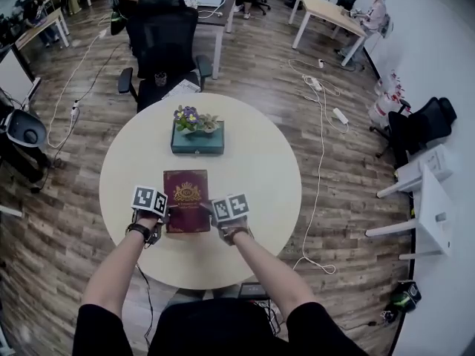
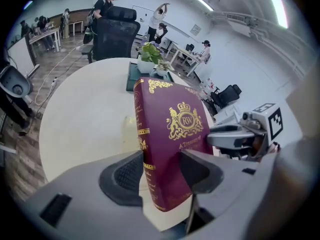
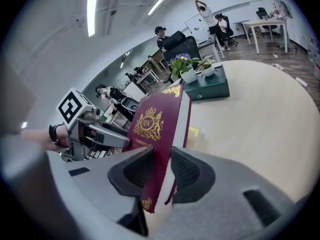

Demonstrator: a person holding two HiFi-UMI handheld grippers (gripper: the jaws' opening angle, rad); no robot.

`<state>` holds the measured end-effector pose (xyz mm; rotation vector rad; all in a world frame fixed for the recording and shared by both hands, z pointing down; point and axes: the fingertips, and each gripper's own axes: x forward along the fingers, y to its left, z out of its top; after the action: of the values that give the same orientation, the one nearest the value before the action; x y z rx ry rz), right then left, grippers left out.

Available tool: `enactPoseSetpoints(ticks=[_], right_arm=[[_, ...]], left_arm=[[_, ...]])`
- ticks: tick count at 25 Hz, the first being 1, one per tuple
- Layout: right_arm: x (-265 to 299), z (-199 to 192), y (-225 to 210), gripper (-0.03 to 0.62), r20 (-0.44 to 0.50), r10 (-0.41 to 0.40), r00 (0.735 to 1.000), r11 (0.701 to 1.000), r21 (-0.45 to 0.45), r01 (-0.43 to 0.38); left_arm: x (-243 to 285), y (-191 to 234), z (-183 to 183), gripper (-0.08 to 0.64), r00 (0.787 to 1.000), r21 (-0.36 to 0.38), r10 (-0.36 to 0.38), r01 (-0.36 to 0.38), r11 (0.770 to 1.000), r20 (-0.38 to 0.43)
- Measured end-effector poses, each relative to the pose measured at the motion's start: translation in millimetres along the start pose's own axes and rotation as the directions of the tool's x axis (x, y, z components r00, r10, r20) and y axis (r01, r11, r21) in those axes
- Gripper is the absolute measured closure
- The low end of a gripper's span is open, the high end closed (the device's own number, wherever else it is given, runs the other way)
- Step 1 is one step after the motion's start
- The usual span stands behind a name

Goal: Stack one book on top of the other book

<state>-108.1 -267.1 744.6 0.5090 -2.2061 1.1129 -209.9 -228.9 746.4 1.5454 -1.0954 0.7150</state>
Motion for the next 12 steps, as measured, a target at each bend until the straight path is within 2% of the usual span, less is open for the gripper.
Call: enactPoseSetpoints(ticks=[6,12], right_arm=[[42,-14,14,0.497,-0.037,-0.009,0.999,0.999,0.043,0.011],[63,-24,5,0.495,-0.059,-0.025,0.998,0.995,0.098,0.030]], left_arm=[[3,41,-18,0.336,0.999,-0.020,0.000,-0.001,1.000,-0.039],[21,57,-20,0.336,0.997,0.000,-0.009,0.009,1.000,-0.083]])
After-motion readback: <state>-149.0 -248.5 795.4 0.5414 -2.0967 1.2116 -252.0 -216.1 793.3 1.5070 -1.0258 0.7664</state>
